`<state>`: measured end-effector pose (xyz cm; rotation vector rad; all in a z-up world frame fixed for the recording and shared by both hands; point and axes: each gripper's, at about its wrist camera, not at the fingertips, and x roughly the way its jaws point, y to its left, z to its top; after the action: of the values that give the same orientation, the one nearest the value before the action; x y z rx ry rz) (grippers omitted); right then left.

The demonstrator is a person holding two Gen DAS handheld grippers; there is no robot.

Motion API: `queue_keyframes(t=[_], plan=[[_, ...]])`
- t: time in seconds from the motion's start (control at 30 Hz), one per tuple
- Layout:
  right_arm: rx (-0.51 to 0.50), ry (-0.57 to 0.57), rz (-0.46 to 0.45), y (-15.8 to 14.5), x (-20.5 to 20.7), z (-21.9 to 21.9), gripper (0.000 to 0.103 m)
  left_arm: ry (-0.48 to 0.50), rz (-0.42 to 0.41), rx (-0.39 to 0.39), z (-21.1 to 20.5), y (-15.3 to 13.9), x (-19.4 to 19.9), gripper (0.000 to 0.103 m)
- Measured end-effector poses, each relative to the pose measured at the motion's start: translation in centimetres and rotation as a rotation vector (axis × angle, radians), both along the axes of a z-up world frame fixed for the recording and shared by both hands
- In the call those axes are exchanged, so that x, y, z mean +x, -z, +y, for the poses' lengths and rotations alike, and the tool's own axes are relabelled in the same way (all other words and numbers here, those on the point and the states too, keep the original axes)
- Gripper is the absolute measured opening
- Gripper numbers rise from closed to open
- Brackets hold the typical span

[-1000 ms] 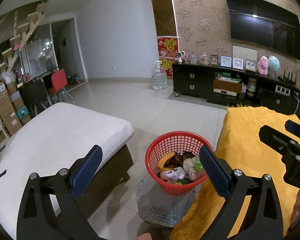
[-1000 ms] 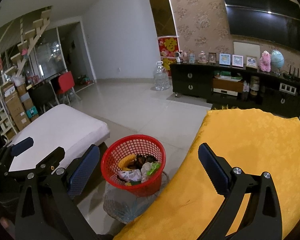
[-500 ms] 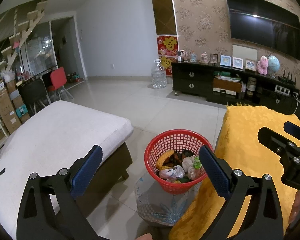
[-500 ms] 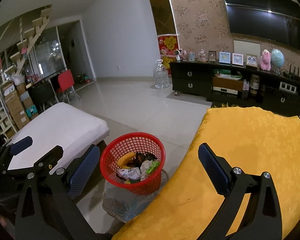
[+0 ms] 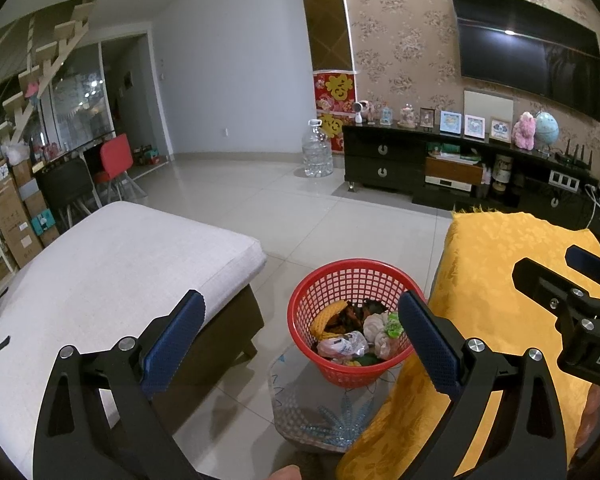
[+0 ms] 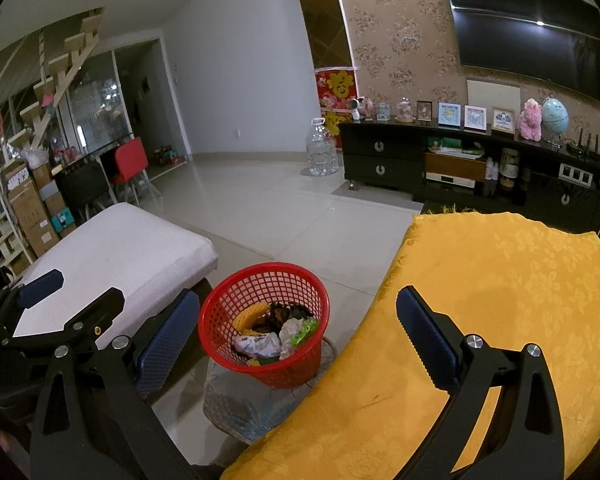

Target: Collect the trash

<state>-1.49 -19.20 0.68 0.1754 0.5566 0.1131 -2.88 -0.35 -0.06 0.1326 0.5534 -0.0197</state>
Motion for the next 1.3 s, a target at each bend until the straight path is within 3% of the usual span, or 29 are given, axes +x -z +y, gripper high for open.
queue_keyframes(t=[1.3], plan=[[0.005,0.021,0.021,0.7,-1.2,-1.0,0.096,0.046,0.017,-0.024,-0.8,0.5,0.3,0.094]])
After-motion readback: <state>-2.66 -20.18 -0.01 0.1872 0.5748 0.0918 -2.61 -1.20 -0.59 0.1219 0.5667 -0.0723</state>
